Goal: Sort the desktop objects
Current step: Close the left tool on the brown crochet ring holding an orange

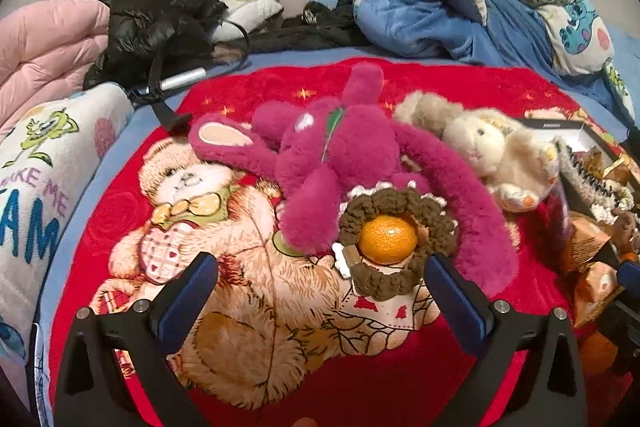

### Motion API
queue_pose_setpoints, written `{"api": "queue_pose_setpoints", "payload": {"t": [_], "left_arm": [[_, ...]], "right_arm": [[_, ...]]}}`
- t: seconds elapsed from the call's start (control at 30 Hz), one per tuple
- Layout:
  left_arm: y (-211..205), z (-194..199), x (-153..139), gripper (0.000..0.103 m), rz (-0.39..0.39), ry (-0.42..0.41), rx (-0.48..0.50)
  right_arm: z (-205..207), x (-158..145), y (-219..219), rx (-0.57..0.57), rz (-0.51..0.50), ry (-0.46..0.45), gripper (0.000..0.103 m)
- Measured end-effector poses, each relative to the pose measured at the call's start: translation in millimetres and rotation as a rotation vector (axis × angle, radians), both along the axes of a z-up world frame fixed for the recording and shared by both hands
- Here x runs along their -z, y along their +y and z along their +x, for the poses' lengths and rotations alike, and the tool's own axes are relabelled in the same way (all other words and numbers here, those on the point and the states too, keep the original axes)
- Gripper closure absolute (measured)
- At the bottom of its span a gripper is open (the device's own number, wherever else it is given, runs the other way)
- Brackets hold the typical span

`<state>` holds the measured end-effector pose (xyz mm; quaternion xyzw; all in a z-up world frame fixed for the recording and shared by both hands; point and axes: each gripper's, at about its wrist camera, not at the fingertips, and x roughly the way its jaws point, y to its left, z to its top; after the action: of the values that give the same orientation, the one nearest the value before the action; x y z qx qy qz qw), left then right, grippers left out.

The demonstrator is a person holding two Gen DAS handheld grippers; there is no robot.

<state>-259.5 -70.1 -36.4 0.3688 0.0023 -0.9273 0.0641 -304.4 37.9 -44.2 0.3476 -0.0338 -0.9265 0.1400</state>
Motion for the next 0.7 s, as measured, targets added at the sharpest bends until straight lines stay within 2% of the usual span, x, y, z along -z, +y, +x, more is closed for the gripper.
{"api": "queue_pose_setpoints", "payload": {"t": [0.13, 0.33, 0.43, 0.6, 0.67, 0.7], "left_arm": [[-1, -11, 10, 0.000, 0.006, -0.057, 0.008], [-3, -18, 13, 0.000, -0.001, -0.066, -0.001], [-4, -27, 24, 0.000, 0.022, -0.126, 0.012], [-7, -32, 29, 0.000, 0.052, -0.151, 0.015], [-8, -33, 30, 0.000, 0.060, -0.157, 0.016], [-8, -34, 30, 0.000, 0.061, -0.159, 0.016]], "right_arm": [[-8, 11, 1, 0.043, 0.049, -0.036, 0.042], [-14, 14, -4, 0.079, 0.065, -0.026, 0.042], [-17, 16, -8, 0.101, 0.084, -0.026, 0.041], [-21, 25, -27, 0.123, 0.200, -0.023, 0.036], [-21, 28, -33, 0.136, 0.244, -0.020, 0.038], [-21, 29, -34, 0.143, 0.255, -0.019, 0.046]]}}
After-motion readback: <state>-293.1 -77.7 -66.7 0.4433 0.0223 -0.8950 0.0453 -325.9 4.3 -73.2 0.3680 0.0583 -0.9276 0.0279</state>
